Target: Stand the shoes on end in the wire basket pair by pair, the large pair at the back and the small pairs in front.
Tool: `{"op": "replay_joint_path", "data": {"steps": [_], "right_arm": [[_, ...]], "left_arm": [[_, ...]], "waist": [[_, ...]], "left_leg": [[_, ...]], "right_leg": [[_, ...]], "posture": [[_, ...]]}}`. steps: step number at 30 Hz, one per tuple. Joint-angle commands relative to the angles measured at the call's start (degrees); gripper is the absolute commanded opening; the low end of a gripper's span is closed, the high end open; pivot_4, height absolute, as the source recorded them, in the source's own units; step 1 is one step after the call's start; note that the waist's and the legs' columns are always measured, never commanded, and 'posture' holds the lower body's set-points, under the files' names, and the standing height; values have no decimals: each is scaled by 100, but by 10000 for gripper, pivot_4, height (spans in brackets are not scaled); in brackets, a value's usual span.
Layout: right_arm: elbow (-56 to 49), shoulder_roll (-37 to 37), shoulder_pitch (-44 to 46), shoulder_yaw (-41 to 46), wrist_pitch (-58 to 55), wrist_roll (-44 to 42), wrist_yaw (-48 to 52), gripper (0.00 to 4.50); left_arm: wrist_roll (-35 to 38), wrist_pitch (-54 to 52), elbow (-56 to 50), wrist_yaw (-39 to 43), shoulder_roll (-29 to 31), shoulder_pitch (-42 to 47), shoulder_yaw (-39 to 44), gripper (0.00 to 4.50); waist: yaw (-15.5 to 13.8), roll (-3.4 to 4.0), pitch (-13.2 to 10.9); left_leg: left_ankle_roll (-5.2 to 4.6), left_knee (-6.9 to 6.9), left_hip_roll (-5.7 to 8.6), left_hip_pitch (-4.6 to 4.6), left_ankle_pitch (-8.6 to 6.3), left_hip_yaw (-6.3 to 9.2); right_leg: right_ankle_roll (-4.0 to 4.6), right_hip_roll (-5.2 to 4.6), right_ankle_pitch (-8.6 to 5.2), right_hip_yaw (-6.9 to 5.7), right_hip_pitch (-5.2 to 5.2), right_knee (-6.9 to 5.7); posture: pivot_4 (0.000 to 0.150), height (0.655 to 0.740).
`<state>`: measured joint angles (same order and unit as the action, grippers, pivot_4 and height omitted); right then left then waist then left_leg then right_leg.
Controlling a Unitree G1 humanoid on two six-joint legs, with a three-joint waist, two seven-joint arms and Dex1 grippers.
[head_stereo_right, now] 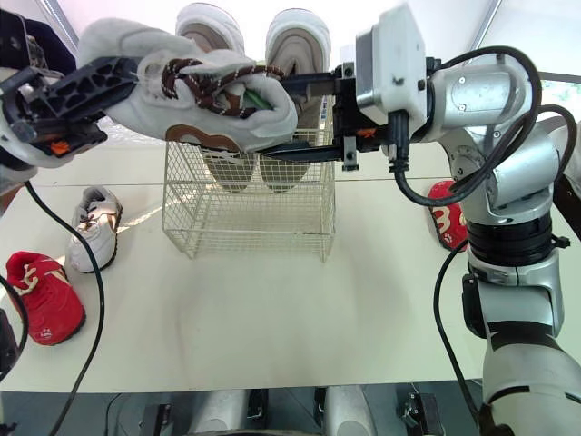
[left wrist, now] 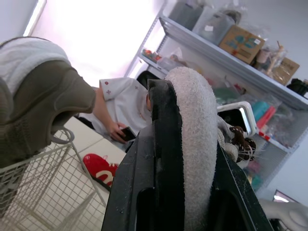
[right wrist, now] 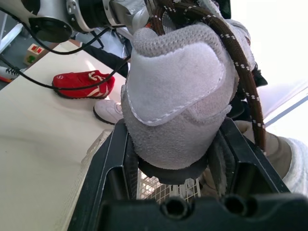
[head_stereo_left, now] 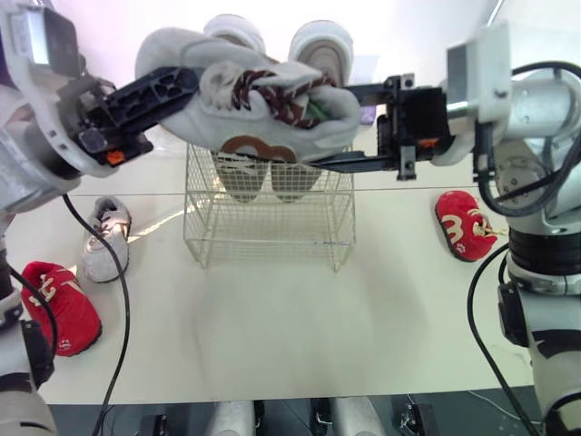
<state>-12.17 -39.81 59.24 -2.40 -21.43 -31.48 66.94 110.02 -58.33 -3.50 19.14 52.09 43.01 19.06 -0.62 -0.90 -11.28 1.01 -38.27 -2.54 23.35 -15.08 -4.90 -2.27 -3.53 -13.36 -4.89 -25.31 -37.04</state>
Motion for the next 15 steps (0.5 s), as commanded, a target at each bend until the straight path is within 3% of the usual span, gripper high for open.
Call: {"op": "replay_joint_path", "data": {"steps": [1, 2, 4, 8, 11, 15], "right_arm": [[63, 102, -347, 957, -973, -660, -1097, 39944], [110, 239, -489, 1215, -1160, -832, -1491, 44474], [143, 610, -854, 1805, -1532, -1279, -2359, 44474], [-174, 1772, -1608, 2813, -2311, -3874, -4143, 44474], [-714, 2970, -1952, 2442, -2087, -4703, -5185, 44474], [-1021, 3847, -1769, 1900, -1739, -4795, -5768, 44474]], "left_arm": [[102, 804, -764, -502, -490, -387, 603, 3766], [39, 1043, -967, -662, -684, -488, 709, 3766], [-140, 1558, -1370, -980, -1112, -625, 858, 3766], [-604, 2353, -1842, -1316, -1863, -556, 822, 3766], [-1049, 2682, -1778, -1177, -2360, -283, 523, 3766], [-1490, 2776, -1542, -906, -2727, -94, 245, 3766]], "waist": [[-11, -7, 4], [-14, -14, 6], [-16, -28, 8], [-17, -29, 10], [17, -26, 9], [36, -20, 8]], "left_leg": [[0, -1, 0, 0, 0, 0], [0, -1, 0, 0, 0, 1], [1, -9, -1, 2, 0, 3], [1, -9, -1, -4, 1, 6], [-4, -6, -3, -8, -1, 6], [-18, -3, -10, -10, -8, 6]], "right_leg": [[0, -2, 0, 0, 1, -1], [1, -7, 1, 0, 2, 1], [2, -12, 2, 0, 5, -2], [5, -10, 3, -1, 17, -1], [7, -2, 5, 0, 17, -7], [16, 27, 10, 2, 10, -12]], "posture": [[1500, 7400], [1500, 7400], [1500, 7400], [1500, 7400], [1500, 7400], [1500, 7400]]}}
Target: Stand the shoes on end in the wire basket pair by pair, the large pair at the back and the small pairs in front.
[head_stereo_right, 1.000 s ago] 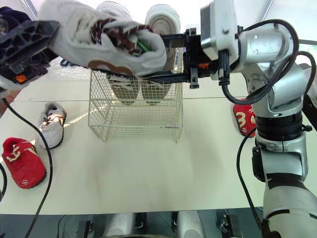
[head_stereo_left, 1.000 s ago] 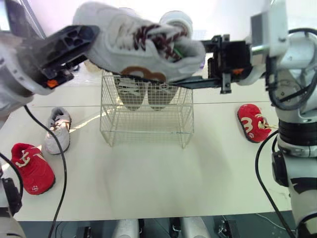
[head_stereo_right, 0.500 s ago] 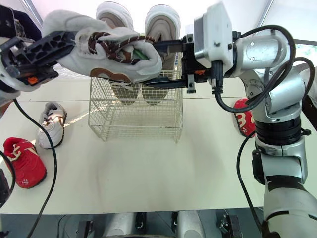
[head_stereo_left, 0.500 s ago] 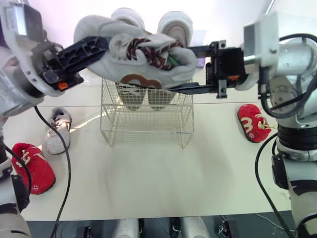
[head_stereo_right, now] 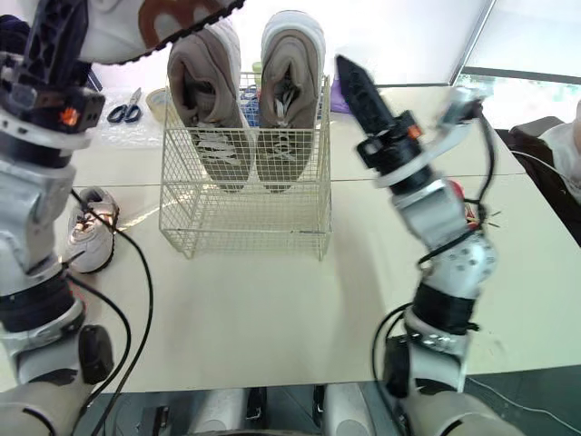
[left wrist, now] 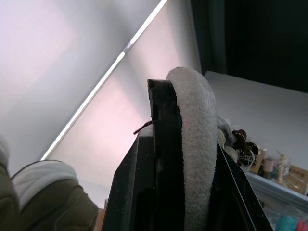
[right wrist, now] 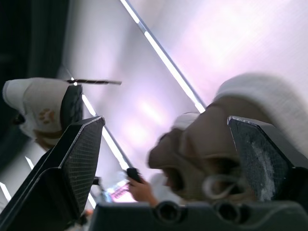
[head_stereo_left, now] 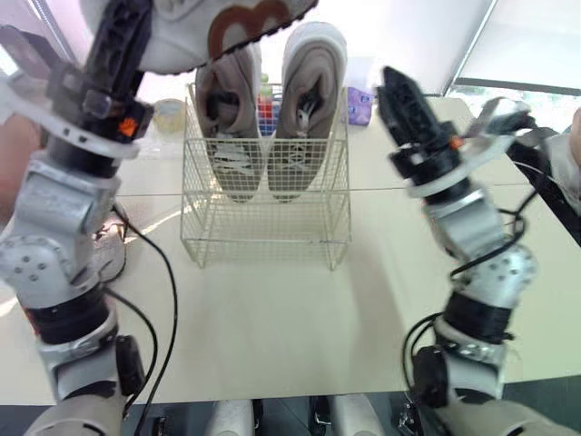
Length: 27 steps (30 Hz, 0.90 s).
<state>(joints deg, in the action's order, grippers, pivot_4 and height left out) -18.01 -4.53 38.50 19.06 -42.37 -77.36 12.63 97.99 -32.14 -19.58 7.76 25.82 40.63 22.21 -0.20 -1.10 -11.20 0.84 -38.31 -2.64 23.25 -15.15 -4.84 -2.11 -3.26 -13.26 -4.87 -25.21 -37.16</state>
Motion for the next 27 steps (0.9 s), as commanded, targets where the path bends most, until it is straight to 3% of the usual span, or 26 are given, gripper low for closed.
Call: {"op": "replay_joint_path", "data": {"steps": [1, 5, 16, 20, 25, 27], "right_arm": [[-441, 484, 387, -370, 474, -140, -393, 44474], [-462, 807, 602, -748, 829, 192, -421, 44474], [-112, 747, 801, -1059, 1335, 790, -95, 44474], [-6, 764, 853, -1105, 1504, 1028, -54, 31910], [33, 654, 986, -1066, 1483, 1011, 4, 6763], [77, 520, 1149, -975, 1483, 1001, 30, 5105]], "left_arm": [[-424, 205, 113, 286, -199, 169, -139, 3766], [-721, 271, 142, 361, -562, 139, -319, 3766], [-1357, 367, -91, 203, -1162, -88, -605, 3766], [-1401, 332, -139, 205, -1197, -139, -602, 3766], [-1393, 198, -169, 229, -1021, -208, -561, 3766], [-1688, 17, -175, 375, -718, -293, -670, 13590]], "waist": [[-10, 0, 1], [-29, -3, 2], [-28, -3, 2], [-18, -3, 2], [-21, -3, 2], [-11, -2, 2]], "left_leg": [[0, 0, -1, 0, 0, 2], [-3, -1, 0, 4, -1, 4], [-6, -1, 1, 10, -3, 14], [-6, 0, -2, 10, -3, 14], [-6, 0, -3, 10, -3, 15], [-6, 0, -3, 10, -3, 15]], "right_leg": [[0, 2, 0, 0, 0, 0], [0, 2, 0, -1, 1, 6], [-1, 5, 0, 1, 1, 12], [-1, 7, -1, 0, 0, 12], [-1, 7, -1, 1, 0, 13], [0, 7, -1, 0, 0, 13]], "posture": [[1500, 7400], [1500, 7400], [1500, 7400], [1500, 7400], [1500, 7400], [1500, 7400]]}}
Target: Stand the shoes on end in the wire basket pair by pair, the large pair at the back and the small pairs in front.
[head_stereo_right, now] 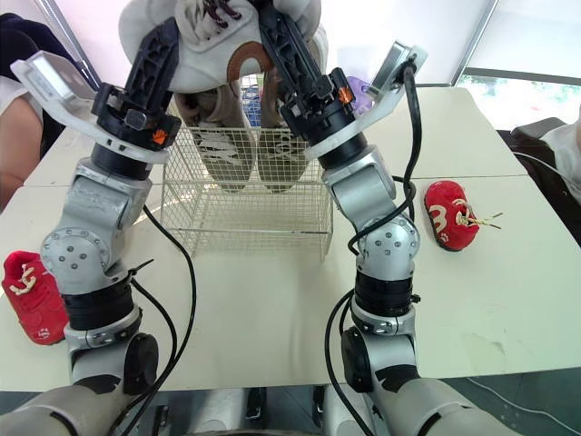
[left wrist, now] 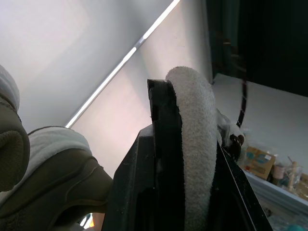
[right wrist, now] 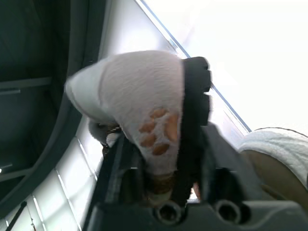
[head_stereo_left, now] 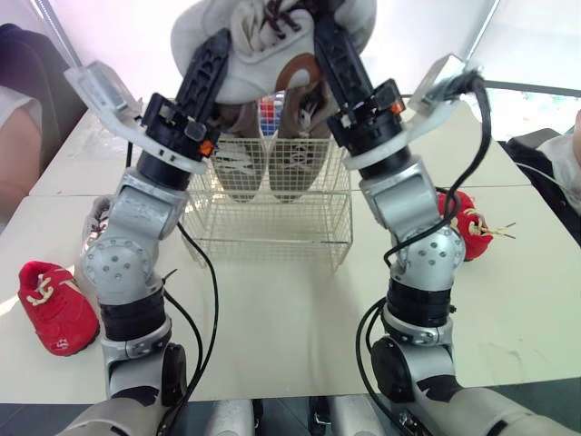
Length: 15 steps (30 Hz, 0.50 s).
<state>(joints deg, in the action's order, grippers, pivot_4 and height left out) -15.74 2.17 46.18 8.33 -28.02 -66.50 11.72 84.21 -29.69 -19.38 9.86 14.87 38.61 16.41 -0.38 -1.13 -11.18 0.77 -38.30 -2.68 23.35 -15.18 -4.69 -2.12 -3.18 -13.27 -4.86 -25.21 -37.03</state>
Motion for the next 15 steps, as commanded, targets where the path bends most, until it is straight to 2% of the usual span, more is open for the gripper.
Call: {"op": "replay_joint_path", "data": {"steps": [1, 2, 4, 8, 11, 13, 15], "right_arm": [[-104, -258, 498, 162, 41, -97, 161, 5105], [-63, -332, 579, 197, 41, -103, 189, 5105], [169, -844, 922, 404, -76, -162, 506, 5105], [872, -2320, 1500, 577, -482, 76, 1830, 5105], [1769, -3725, 1848, 329, -788, 598, 3616, 5105], [2311, -4308, 2092, 1, -851, 996, 4612, 5105], [2666, -4522, 2272, -280, -783, 1364, 5263, 5105]], "left_arm": [[-459, -335, -196, 239, 564, -125, -152, 16524], [-548, -394, -186, 288, 687, -138, -188, 21245], [-699, -766, -275, 555, 1336, -288, -197, 31270], [-965, -1469, -545, 1433, 2903, -842, 3, 31270], [-952, -2032, -863, 2347, 4185, -1383, 360, 31270], [-957, -2278, -1049, 2872, 4826, -1711, 603, 31270], [-890, -2421, -1171, 3172, 5163, -1948, 833, 31270]], "waist": [[10, 1, 0], [11, 1, 0], [12, 0, -2], [28, 4, -4], [15, 2, -6], [15, 8, -8], [26, 14, -11]], "left_leg": [[0, 0, 0, 0, 0, 0], [0, 0, 1, 0, 0, -1], [0, 0, 1, 0, 0, -1], [-1, 10, 0, 2, -1, -5], [-6, 19, 0, 4, -4, -6], [-10, 20, -1, 7, -7, -10], [-14, 23, -2, 6, -10, -16]], "right_leg": [[0, 0, 0, 0, 0, -1], [0, 1, 0, 0, -1, -2], [0, 1, 0, -1, -1, -1], [1, 0, -1, 0, -11, 4], [2, 0, -3, -2, -13, 15], [3, 0, -4, -3, -16, 26], [5, -2, -5, -2, -15, 40]], "posture": [[1500, 7400], [1500, 7400], [1500, 7400], [1500, 7400], [1500, 7400], [1500, 7400], [1500, 7400]]}}
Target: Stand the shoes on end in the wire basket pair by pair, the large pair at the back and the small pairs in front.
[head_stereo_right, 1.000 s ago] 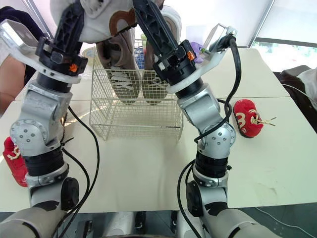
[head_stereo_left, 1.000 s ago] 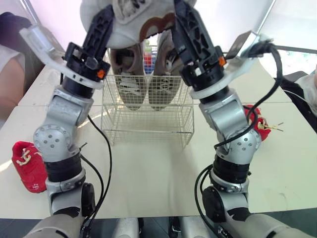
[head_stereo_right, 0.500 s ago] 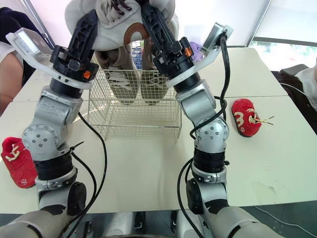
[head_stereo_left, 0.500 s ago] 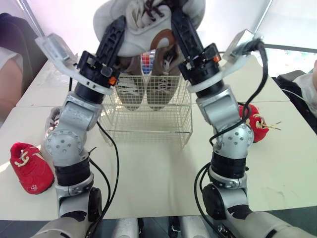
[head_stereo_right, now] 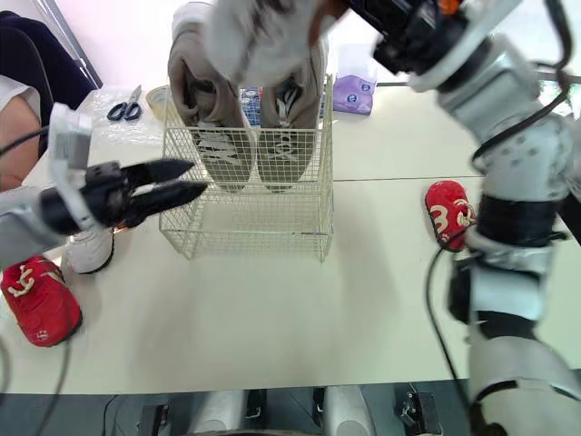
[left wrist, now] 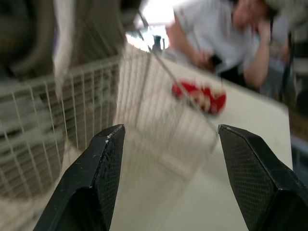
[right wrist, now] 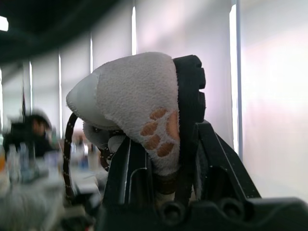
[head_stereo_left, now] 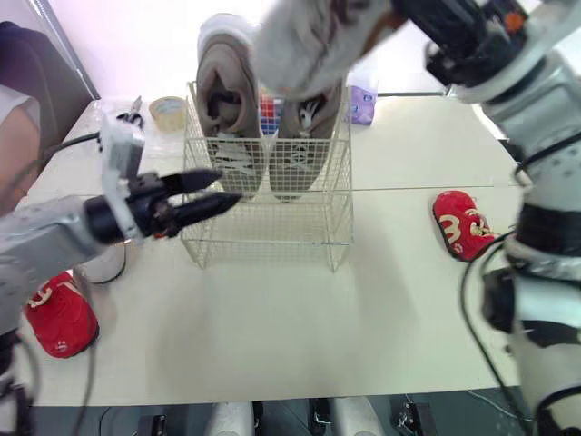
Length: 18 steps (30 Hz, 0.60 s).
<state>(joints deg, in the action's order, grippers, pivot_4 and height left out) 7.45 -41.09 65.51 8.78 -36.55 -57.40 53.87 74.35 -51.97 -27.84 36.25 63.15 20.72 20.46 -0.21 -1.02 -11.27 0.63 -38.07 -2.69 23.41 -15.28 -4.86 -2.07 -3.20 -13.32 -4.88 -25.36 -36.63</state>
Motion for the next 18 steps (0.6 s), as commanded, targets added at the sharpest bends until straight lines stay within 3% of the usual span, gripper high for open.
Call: {"op": "replay_joint_path", "data": {"steps": [1, 6, 11, 18], "right_arm": [[526, -253, 394, -513, 226, 752, 1356, 5105], [1471, -183, 473, -1006, 1311, 2022, 2211, 5105], [2309, 122, 631, -1019, 1793, 2551, 2571, 5105], [2434, 509, 532, -1154, 1987, 2979, 2924, 5105]], "left_arm": [[149, -251, -384, 599, 435, -241, 518, 31270], [506, -317, -643, 173, 234, -641, 784, 31270], [1301, 36, -986, -1123, -519, -991, 751, 31270], [1443, 401, -1593, -2129, -1123, -1454, 309, 31270]], "waist": [[26, 7, -2], [96, 8, -3], [95, 8, -4], [89, 6, -3]], "left_leg": [[0, 2, -2, 0, 0, -2], [1, 4, -6, 1, 0, 0], [2, 3, -4, 5, 1, -3], [4, -2, -1, 1, 2, -3]], "right_leg": [[0, 1, 0, 1, 0, 4], [0, 0, 0, 7, -1, 3], [-1, -13, 2, 10, -2, 2], [0, -22, 3, 9, 0, -9]], "posture": [[1500, 7400], [1500, 7400], [1500, 7400], [1500, 7400]]}}
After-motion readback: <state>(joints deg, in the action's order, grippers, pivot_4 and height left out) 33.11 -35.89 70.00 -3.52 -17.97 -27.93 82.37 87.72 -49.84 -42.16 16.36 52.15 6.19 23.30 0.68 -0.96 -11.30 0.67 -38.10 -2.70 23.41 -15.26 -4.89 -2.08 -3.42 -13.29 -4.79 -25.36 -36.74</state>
